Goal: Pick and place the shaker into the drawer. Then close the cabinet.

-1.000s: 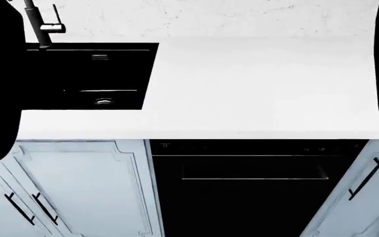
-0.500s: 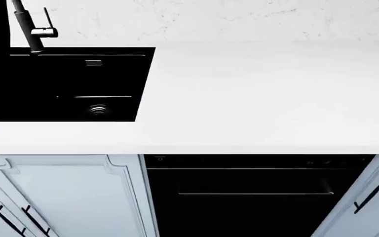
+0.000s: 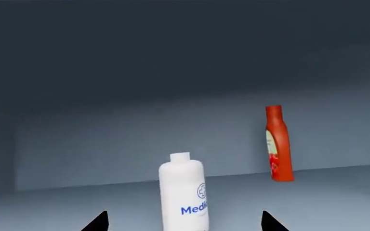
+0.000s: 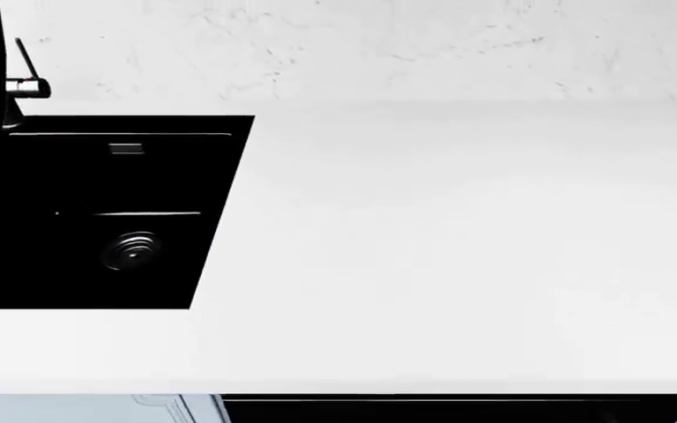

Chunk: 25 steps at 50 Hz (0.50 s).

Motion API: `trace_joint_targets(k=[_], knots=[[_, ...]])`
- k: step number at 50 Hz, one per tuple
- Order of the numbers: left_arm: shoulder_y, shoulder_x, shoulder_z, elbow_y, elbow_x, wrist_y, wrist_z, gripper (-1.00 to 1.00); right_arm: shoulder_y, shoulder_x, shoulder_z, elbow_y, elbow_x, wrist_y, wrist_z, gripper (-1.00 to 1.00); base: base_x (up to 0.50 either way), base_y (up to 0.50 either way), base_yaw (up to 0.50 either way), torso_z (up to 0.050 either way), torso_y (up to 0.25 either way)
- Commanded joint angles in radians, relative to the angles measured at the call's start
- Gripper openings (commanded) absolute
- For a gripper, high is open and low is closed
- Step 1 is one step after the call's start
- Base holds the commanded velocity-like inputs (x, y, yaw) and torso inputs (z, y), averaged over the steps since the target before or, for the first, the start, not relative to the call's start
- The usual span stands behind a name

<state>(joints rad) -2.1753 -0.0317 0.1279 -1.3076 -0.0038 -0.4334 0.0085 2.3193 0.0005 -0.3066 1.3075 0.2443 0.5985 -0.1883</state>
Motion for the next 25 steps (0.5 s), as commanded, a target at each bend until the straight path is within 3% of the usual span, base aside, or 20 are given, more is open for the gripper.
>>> trace_joint_targets(k=[1,18,21,25], knots=[[0.002,-0.004,-0.008,-0.001,0.002,0.017,-0.034,1.0,-0.005,0.0,0.012,0.001,-0.016,-0.001,-0.011,1.0,0.5,-0.09,0.0,0.0,0.0],[0.012,-0.016,0.016,-0.001,0.007,0.028,-0.079,1.0,-0.02,0.0,-0.025,0.001,0.015,-0.001,-0.041,1.0,0.5,0.0,0.0,0.0,0.001],[0.015,-0.015,0.017,-0.001,0.004,0.026,-0.077,1.0,-0.023,0.0,-0.013,0.001,0.009,-0.003,-0.047,1.0,0.33,0.46,0.0,0.005,0.0],[0.018,-0.015,0.018,-0.001,0.003,0.025,-0.079,1.0,-0.028,0.0,0.044,0.001,-0.044,0.008,-0.052,1.0,0.0,0.0,0.0,0.0,0.0]])
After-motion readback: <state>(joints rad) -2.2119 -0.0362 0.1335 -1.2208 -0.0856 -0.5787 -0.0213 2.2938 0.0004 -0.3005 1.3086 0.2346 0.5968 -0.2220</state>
